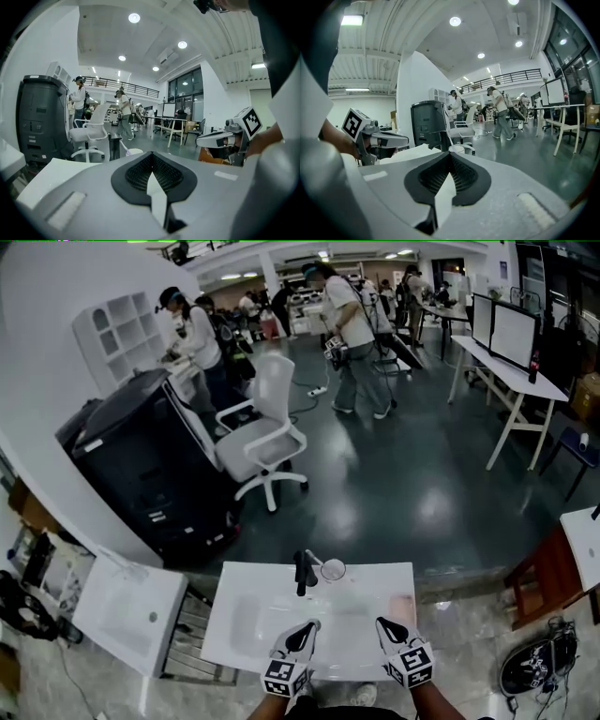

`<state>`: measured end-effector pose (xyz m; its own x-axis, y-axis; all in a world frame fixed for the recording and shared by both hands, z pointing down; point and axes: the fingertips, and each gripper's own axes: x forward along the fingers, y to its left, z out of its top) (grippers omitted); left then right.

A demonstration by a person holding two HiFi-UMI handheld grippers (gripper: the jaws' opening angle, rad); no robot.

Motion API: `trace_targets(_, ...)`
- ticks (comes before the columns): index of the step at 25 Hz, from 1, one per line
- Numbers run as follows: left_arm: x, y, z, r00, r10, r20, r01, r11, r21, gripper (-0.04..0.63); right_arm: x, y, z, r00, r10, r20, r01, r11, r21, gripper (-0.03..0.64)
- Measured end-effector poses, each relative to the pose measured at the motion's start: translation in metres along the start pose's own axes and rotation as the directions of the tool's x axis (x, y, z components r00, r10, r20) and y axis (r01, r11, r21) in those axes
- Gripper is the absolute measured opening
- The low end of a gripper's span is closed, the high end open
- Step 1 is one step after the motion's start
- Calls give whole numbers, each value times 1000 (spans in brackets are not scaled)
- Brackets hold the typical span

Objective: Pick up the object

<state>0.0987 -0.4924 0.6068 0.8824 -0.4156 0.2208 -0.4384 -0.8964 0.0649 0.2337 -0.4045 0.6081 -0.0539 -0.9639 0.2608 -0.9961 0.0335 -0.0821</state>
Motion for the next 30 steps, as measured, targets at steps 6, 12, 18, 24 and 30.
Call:
trace_targets(6, 15, 9, 5, 997, -67, -43, 67, 998, -9, 18, 11, -15, -2, 995, -102, -6, 102, 995, 15, 3)
trace_targets(12, 19, 13, -8, 988, -140, -60, 140, 990, -15, 18, 5, -31, -21, 965, -254, -64, 256, 966, 31, 3)
trace_targets(18, 22, 14, -20, 977, -187, -99, 186, 982, -27, 18, 0, -44, -47, 930, -344, -131, 352, 935, 42, 5)
trace_targets(24, 24, 13, -29, 970, -207, -130, 205, 978, -29, 19, -10, -67, -74, 867, -455, -202, 475, 878, 64, 115)
trace_targets(30, 26, 14, -31, 968, -207, -144, 203, 978, -39, 18, -9, -86, -104, 828, -473, -301, 519, 850, 90, 342)
